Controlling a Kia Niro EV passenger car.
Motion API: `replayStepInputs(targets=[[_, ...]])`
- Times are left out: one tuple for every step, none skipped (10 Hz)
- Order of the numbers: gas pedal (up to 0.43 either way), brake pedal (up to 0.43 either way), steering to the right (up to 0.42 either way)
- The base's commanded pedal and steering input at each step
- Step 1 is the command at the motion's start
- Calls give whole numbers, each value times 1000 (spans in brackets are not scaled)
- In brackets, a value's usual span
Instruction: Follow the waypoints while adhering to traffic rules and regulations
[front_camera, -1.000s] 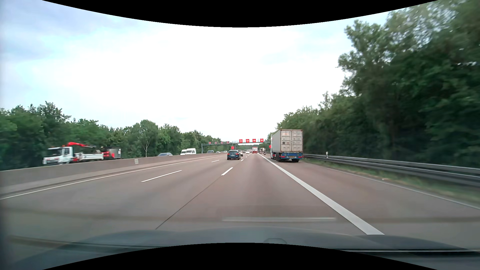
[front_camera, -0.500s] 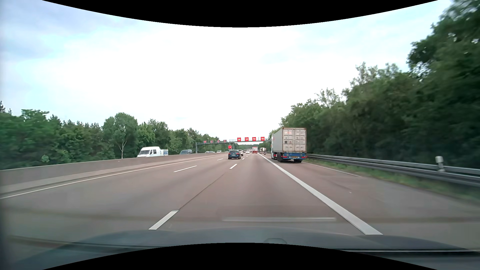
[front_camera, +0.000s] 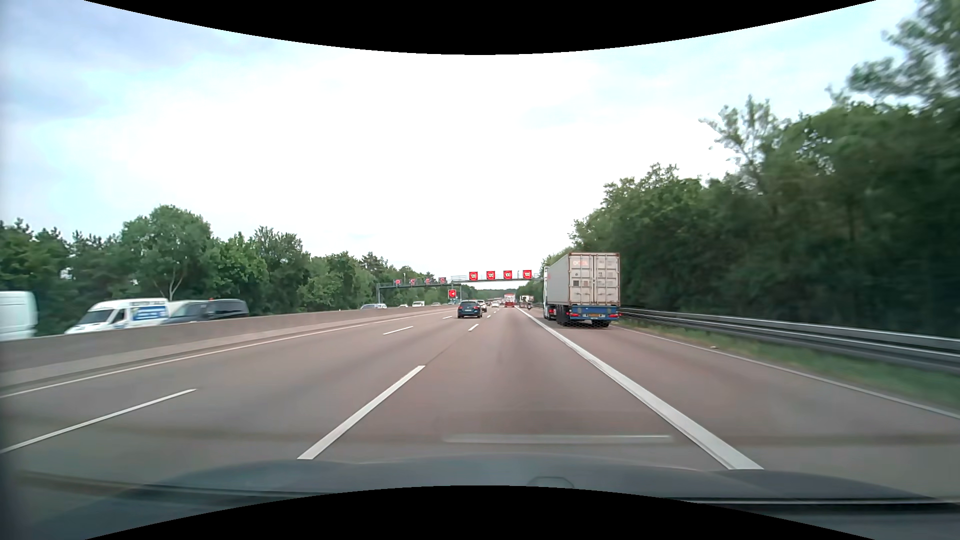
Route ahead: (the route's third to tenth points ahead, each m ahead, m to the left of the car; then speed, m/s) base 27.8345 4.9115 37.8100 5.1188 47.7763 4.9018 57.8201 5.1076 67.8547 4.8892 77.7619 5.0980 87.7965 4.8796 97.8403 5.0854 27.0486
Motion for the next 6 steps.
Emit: replayStepInputs(targets=[[169, 0, -4], [169, 0, -4], [157, 0, -4], [157, 0, -5], [157, 0, -5], [157, 0, -4]])
